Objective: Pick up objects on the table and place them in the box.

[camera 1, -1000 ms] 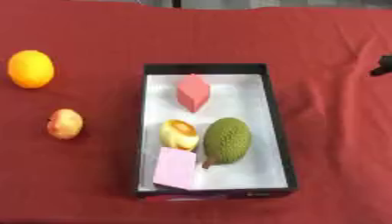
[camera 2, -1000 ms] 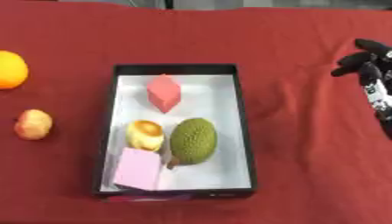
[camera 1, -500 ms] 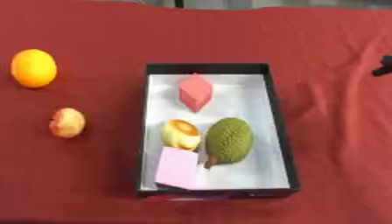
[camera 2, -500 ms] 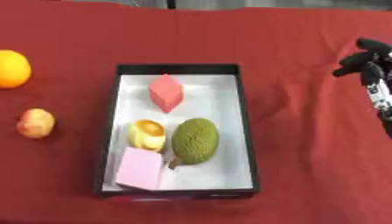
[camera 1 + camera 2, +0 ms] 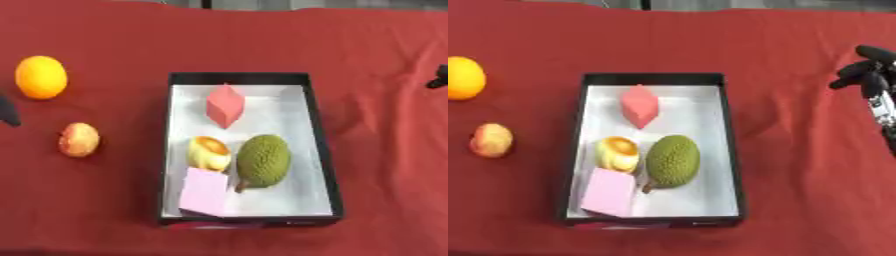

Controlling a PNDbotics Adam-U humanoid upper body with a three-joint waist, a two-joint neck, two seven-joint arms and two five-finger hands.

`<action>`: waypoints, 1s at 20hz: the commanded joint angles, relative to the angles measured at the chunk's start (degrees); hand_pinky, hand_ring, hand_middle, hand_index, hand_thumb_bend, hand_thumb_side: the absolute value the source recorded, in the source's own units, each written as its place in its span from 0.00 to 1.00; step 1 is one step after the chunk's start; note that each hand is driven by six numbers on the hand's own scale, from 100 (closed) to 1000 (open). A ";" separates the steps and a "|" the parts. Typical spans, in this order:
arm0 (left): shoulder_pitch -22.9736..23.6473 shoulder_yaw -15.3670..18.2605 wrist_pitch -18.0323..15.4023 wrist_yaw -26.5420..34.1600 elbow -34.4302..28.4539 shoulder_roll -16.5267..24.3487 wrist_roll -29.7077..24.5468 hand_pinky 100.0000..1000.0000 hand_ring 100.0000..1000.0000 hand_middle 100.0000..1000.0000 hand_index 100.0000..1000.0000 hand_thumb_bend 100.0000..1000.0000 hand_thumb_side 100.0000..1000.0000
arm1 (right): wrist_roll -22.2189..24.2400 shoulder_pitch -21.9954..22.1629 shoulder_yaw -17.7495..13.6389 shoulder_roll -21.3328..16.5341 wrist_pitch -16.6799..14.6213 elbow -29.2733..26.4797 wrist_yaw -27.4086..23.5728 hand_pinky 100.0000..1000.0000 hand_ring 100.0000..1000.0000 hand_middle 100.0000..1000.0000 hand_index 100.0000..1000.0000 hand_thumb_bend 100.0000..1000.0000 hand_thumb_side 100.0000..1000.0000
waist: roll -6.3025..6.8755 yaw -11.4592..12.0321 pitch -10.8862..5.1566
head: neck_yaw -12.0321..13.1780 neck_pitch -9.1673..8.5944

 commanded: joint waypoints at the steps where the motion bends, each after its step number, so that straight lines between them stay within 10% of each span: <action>1: -2.09 -0.63 1.28 0.51 0.12 -0.11 -1.11 0.78 0.76 0.71 0.78 0.38 0.02 | 0.06 -0.30 -0.29 -1.59 0.12 -1.29 -0.06 0.96 0.60 0.59 0.84 0.00 0.48 | 0.18 0.07 -1.05 | 0.41 -0.05; 20: -6.91 -3.62 8.17 -1.11 3.59 -7.28 0.77 0.76 0.73 0.66 0.77 0.17 0.18 | 0.42 -0.16 0.03 -1.00 1.10 -1.29 1.39 0.96 0.61 0.60 0.84 0.00 0.48 | 0.31 0.11 -1.03 | 0.85 0.04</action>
